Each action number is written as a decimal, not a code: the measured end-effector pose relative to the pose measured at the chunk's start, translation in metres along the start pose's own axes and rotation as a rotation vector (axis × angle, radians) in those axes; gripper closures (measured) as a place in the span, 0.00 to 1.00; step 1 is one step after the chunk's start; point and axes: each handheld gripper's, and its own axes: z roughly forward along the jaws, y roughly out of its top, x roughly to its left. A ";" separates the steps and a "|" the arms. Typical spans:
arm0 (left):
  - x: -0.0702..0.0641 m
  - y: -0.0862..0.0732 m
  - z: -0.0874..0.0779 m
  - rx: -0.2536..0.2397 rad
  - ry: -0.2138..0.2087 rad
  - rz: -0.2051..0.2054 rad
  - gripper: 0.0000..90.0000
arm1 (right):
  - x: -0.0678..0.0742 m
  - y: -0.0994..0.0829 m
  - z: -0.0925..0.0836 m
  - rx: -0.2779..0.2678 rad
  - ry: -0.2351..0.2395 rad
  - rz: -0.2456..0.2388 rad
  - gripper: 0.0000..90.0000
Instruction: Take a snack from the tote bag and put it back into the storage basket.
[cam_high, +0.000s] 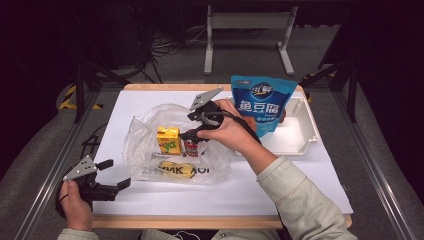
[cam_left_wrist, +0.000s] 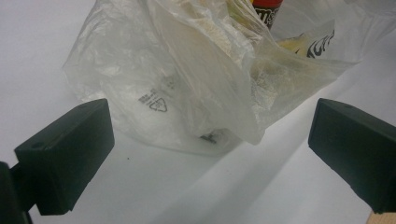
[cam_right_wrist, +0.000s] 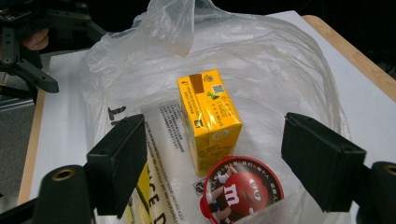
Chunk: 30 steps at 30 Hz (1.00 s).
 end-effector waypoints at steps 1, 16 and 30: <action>0.000 0.000 0.000 -0.001 0.000 0.000 0.01 | 0.000 0.001 0.002 0.007 -0.001 0.000 0.25; 0.001 0.001 0.001 -0.005 -0.002 0.003 0.01 | -0.005 0.003 0.038 0.075 0.009 -0.012 0.22; 0.001 0.001 0.001 -0.004 -0.002 0.002 0.01 | -0.007 -0.001 0.065 0.124 0.016 -0.023 0.21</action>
